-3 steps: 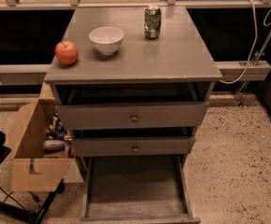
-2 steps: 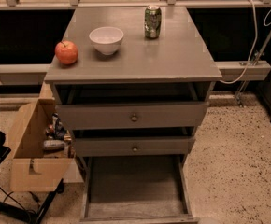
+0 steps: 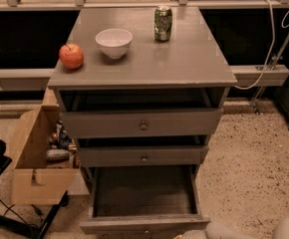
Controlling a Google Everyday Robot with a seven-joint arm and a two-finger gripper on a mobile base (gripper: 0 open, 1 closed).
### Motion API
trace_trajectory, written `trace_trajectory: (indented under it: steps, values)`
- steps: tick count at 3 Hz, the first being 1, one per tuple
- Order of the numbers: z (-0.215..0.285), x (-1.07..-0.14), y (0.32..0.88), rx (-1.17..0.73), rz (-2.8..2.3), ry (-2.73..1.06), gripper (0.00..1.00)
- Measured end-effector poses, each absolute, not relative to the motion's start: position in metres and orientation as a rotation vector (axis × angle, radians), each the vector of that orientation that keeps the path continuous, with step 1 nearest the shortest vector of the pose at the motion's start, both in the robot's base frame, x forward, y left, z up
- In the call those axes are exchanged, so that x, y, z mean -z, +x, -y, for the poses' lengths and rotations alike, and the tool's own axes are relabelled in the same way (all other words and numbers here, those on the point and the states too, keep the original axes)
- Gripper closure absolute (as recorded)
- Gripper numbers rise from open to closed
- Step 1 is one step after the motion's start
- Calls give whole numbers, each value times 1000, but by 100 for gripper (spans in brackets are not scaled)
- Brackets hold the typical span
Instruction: Close bottom drawer
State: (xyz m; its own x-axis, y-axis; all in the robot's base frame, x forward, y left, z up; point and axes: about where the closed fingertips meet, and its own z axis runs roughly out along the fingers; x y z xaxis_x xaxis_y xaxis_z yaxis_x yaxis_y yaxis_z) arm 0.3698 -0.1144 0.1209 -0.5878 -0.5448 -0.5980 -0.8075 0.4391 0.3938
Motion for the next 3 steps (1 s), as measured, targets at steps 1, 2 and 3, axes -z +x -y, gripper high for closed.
trace_trajectory:
  steps: [1,2,3]
  values:
    - [108,-121,414,-910,-2284,-1194,100]
    - [103,-122,433,-900,-2270,-1213,100]
    - [92,-127,468,-877,-2248,-1246,100]
